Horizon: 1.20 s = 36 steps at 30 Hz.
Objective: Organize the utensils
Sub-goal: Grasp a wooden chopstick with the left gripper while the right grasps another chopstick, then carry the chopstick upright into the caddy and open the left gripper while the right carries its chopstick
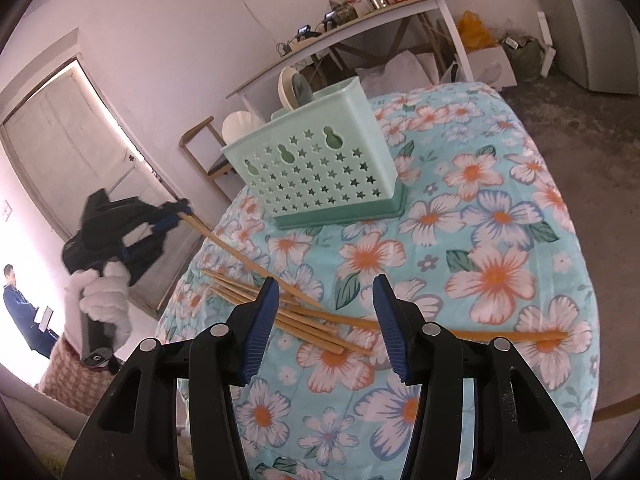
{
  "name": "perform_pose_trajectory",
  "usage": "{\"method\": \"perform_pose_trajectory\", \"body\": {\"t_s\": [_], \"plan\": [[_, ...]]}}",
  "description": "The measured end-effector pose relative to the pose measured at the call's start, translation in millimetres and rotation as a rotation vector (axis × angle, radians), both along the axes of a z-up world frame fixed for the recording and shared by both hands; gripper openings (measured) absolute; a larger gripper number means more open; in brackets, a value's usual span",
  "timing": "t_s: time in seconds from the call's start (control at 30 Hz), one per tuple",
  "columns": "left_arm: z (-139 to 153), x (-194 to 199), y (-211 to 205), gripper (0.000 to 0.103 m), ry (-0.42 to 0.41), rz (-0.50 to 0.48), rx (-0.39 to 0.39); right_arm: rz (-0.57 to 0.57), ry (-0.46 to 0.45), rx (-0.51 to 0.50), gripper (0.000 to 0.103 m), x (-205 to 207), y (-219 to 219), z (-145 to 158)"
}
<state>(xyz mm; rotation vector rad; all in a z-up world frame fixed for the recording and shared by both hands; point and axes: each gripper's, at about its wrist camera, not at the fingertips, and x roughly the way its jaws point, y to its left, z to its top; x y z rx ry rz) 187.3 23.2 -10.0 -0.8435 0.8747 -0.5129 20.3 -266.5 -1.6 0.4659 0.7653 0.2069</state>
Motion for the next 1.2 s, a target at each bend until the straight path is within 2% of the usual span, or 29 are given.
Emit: {"method": "perform_pose_trajectory", "body": {"t_s": [0.27, 0.43, 0.53, 0.6, 0.77, 0.8, 1.0, 1.07, 1.2], "plan": [[50, -28, 23, 0.006, -0.189, -0.004, 0.035, 0.014, 0.017, 0.050, 0.042, 11, 4, -4], [57, -37, 36, 0.006, -0.211, -0.013, 0.018, 0.034, 0.070, 0.021, 0.033, 21, 15, -13], [54, -41, 45, 0.006, -0.204, -0.017, -0.001, 0.021, 0.098, -0.052, 0.030, 21, 15, -14], [50, -43, 49, 0.006, -0.197, -0.023, -0.022, 0.003, 0.112, -0.042, 0.030, 18, 7, -14], [41, -46, 50, 0.006, -0.174, -0.045, -0.045, -0.072, 0.185, 0.161, 0.030, -4, -27, -26], [38, -46, 49, 0.006, -0.168, -0.051, -0.048, -0.094, 0.219, 0.227, 0.030, -10, -33, -35], [29, -42, 41, 0.006, -0.145, -0.080, -0.061, -0.261, 0.353, 0.405, 0.031, -20, -55, -78], [29, -42, 38, 0.006, -0.144, -0.089, -0.061, -0.323, 0.356, 0.517, 0.030, -20, -65, -89], [28, -42, 36, 0.006, -0.143, -0.097, -0.060, -0.459, 0.338, 0.646, 0.033, -26, -87, -96]]}}
